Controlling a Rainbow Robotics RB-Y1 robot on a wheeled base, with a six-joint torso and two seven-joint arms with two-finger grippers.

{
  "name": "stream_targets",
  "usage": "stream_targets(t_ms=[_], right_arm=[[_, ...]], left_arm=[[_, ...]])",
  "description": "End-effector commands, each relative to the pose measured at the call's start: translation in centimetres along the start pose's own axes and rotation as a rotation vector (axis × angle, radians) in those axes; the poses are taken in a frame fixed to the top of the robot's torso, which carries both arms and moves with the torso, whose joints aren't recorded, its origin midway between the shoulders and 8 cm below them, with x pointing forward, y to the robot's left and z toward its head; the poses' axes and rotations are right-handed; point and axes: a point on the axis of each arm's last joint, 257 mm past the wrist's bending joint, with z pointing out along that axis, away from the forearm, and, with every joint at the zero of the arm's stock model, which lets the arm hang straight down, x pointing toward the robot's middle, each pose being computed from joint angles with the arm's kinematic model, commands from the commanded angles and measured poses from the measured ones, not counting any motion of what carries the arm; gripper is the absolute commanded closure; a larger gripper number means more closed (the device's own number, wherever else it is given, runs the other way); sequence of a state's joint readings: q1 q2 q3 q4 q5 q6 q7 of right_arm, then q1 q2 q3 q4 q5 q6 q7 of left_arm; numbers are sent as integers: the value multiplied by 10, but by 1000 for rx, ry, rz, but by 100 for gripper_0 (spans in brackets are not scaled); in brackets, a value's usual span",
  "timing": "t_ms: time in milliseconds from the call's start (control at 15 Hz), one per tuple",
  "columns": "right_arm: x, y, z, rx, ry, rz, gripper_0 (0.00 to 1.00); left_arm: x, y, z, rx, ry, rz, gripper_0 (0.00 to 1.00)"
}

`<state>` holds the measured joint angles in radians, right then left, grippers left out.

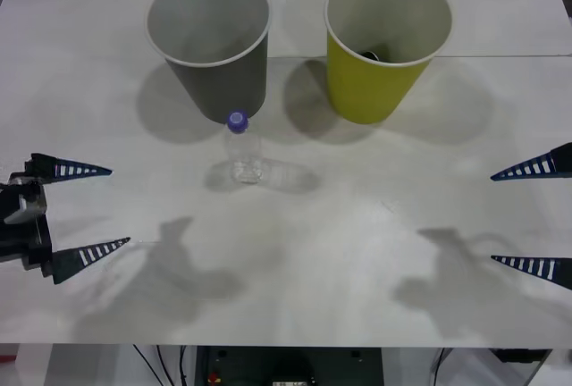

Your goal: Put the can into the green bin and the plastic bottle into the gray bin

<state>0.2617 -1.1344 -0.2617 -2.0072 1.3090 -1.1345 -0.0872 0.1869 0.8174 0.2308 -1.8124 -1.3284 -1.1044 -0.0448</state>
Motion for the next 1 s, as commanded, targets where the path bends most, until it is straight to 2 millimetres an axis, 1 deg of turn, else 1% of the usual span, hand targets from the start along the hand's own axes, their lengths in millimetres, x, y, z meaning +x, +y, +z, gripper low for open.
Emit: stream_targets(t_ms=[67, 333, 533, 733, 1000], right_arm=[[0, 0, 0, 0, 0, 0, 0], [0, 0, 0, 0, 0, 0, 0], [0, 0, 0, 0, 0, 0, 0], [0, 0, 0, 0, 0, 0, 0], [0, 0, 0, 0, 0, 0, 0]], left_arm=[[1, 5, 14, -79, -63, -87, 0], [-2, 9, 32, -161, -129, -171, 0], [-5, 7, 53, -188, -145, -201, 0], [-11, 12, 73, -213, -161, -215, 0], [-13, 18, 104, -205, -204, -264, 0]])
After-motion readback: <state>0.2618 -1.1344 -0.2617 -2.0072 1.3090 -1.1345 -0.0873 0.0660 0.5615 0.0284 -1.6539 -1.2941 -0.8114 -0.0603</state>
